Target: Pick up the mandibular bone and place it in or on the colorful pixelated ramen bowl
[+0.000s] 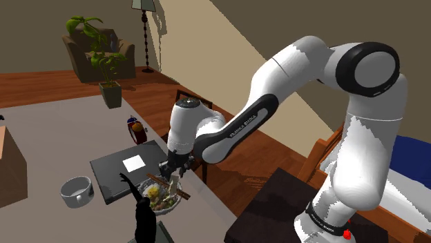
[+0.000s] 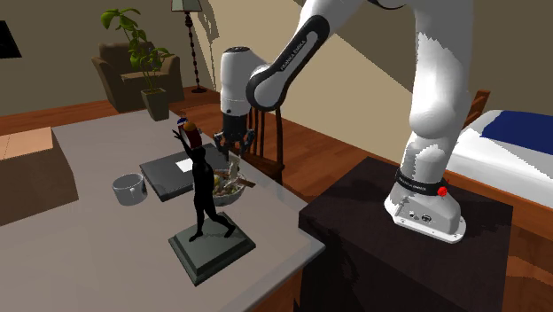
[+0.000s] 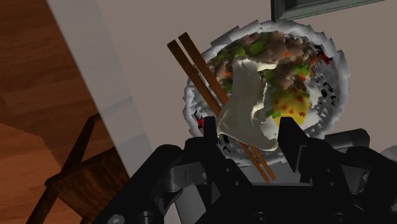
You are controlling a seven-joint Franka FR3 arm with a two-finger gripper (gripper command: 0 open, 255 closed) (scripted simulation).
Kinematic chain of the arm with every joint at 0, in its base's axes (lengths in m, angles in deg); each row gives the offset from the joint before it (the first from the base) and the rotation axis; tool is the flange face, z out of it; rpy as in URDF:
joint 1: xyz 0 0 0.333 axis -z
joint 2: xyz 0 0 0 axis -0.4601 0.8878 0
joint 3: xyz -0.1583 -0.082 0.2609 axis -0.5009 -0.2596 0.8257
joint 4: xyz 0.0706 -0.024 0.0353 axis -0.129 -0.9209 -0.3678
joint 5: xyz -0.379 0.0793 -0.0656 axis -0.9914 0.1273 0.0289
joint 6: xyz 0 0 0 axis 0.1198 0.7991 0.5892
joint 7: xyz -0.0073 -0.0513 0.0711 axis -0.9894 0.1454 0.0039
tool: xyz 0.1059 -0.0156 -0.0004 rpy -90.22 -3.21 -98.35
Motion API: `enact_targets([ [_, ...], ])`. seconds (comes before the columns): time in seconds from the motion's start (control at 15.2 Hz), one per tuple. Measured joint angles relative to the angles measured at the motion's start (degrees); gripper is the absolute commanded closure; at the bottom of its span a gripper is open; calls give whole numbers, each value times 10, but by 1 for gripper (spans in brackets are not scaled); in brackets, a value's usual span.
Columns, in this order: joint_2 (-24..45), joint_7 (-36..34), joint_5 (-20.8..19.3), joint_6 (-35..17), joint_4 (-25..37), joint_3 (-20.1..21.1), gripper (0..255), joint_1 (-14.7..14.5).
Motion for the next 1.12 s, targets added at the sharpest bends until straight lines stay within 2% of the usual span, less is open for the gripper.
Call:
enact_targets([
  [0.46, 102, 30, -26, 62, 156, -28, 255, -8],
  [1.12, 162, 7, -63, 22, 171, -55, 255, -28],
])
